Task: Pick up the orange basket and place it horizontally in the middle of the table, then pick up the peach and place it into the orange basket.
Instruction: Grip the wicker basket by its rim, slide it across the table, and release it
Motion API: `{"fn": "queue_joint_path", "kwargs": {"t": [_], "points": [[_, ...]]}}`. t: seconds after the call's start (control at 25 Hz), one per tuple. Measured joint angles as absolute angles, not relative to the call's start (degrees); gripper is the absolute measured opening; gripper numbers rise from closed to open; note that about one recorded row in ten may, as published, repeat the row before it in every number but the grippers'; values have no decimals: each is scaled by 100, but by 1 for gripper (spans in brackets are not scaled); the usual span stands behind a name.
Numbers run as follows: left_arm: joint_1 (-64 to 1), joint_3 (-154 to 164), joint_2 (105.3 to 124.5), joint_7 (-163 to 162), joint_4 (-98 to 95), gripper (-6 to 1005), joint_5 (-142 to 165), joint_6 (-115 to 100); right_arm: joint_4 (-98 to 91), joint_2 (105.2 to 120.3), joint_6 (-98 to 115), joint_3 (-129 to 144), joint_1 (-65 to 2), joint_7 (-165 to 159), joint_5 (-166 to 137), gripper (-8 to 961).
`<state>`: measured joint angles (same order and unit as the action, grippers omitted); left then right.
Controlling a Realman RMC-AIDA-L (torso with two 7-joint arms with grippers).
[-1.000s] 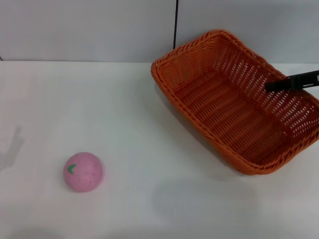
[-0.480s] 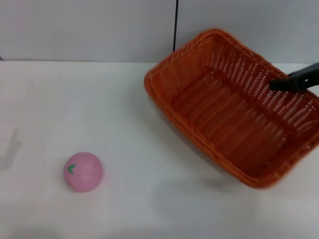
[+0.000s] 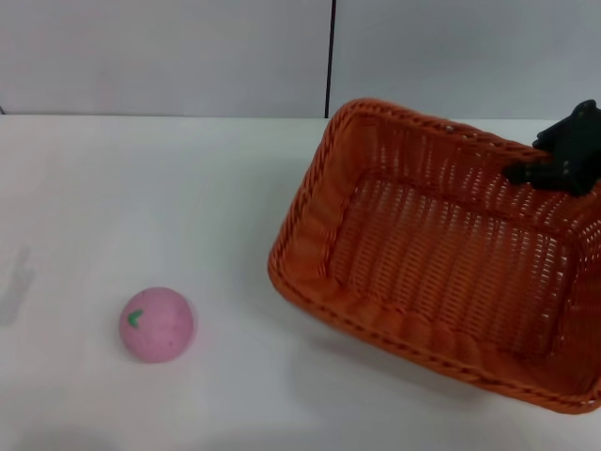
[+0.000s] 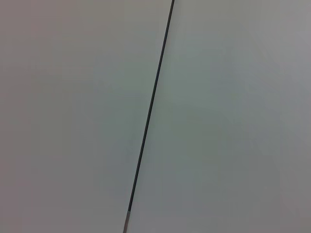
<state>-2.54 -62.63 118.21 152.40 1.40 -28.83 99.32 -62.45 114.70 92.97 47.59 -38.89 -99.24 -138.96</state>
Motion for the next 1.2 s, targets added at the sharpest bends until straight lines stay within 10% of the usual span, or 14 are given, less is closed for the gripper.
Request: {"fn": "queue_joint_path", "kwargs": {"t": [1.2], "points": [[-250, -6293, 11812, 15249, 9, 825, -2927, 10091, -6289, 11874, 8700, 5830, -3820, -7604, -13439, 287]]}}
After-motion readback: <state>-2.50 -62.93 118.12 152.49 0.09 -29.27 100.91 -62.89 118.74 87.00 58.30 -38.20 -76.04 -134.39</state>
